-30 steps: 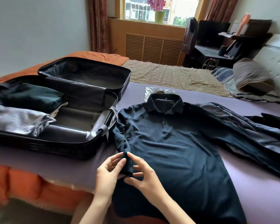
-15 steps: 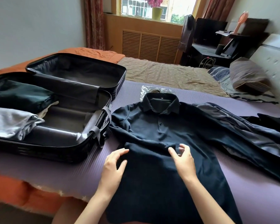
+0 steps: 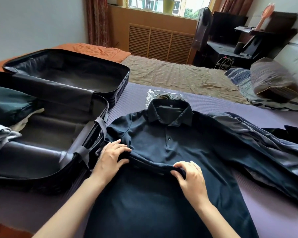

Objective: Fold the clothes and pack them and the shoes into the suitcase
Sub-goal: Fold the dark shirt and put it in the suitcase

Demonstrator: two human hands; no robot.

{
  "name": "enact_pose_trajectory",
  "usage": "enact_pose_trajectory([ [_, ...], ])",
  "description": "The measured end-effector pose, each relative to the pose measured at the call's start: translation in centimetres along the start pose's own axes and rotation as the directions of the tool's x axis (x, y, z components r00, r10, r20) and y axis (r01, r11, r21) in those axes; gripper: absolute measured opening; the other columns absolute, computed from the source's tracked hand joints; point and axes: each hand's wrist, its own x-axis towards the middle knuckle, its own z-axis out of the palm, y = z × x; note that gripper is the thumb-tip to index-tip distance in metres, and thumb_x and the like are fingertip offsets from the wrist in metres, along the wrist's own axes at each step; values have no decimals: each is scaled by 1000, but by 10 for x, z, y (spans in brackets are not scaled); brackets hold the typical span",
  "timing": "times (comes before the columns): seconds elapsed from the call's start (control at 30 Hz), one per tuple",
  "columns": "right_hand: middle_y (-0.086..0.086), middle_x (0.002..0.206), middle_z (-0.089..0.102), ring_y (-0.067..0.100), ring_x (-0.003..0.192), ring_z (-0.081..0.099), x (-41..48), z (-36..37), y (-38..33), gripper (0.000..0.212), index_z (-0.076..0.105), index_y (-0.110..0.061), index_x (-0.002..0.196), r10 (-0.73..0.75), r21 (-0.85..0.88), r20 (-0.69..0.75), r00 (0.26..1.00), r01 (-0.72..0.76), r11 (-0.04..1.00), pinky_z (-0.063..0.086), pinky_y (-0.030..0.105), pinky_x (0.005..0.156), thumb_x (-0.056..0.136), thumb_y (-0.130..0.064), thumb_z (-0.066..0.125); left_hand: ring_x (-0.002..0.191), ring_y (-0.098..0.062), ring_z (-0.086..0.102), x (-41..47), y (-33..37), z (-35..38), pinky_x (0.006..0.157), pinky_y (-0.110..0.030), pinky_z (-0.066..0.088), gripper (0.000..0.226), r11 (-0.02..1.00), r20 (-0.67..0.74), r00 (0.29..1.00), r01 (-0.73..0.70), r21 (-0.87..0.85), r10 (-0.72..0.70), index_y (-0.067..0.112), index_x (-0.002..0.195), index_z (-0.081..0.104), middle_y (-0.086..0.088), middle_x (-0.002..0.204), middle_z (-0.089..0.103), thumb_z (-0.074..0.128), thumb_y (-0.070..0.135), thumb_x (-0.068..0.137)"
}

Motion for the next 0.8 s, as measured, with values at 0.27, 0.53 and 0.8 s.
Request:
enact_pose_trajectory([
  [0.27,-1,78,66,12,77,58,79,-42,32,19,64,-19,78,249,287,77,966,-260,922,43,24,71,95,-16,55,82,-11,58,63,4,9,85,-32,40,33,995,-120,989,-91,-45,85,24,81,74,8,82,68,52,48,80],
  [0.53,-6,116,65,17,110,52,82,-15,58,31,73,-24,102,-51,-86,176,983,67,994,37,38,103,75,-37,77,95,-11,57,80,12,15,91,-25,41,15,983,-10,999,-37,-182,36,23,90,73,10,92,66,67,35,84],
  [0.8,-14,76,65,5,73,58,75,-23,48,7,62,-28,83,4,126,45,999,-10,992,48,34,75,89,-27,63,101,-13,54,54,-12,4,93,-37,42,25,992,-6,993,-115,53,115,24,87,74,12,96,65,63,42,72],
])
